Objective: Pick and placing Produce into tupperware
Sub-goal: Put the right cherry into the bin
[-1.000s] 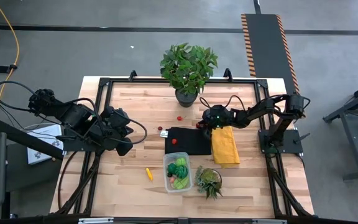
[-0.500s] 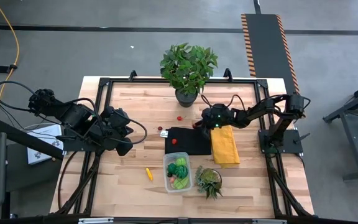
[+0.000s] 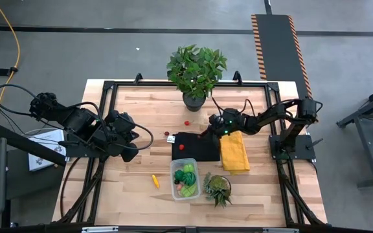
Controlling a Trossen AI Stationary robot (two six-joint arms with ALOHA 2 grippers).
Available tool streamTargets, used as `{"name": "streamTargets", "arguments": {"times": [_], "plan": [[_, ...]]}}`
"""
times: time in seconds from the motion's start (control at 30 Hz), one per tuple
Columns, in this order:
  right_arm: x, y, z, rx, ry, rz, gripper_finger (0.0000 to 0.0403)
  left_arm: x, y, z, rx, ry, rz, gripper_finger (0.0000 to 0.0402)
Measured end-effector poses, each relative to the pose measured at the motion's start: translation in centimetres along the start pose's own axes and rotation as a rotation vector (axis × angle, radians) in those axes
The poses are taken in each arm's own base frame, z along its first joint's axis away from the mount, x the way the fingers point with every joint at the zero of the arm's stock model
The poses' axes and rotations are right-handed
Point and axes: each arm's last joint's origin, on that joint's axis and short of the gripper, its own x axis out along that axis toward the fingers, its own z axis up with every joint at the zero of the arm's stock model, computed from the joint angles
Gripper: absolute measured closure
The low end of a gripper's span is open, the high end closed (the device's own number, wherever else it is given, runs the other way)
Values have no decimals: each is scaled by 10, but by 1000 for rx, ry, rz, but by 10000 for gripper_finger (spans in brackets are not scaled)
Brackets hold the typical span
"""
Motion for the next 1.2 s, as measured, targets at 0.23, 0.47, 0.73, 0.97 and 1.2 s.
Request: {"name": "streamTargets", "arguments": {"times": [0.23, 0.47, 0.73, 0.97, 1.2], "plan": [[7, 24, 0, 63, 15, 212, 336, 0, 0, 0, 0, 0, 0, 401], [9, 48, 5, 84, -37, 375, 336, 0, 0, 0, 0, 0, -1, 401], [8, 72, 12, 115, -111, 532, 336, 0, 0, 0, 0, 0, -1, 401], [24, 107, 45, 45, -168, 653, 336, 0, 0, 0, 16, 0, -1, 401], [55, 128, 70, -20, 65, 596, 336, 0, 0, 0, 19, 0, -1, 401]]}}
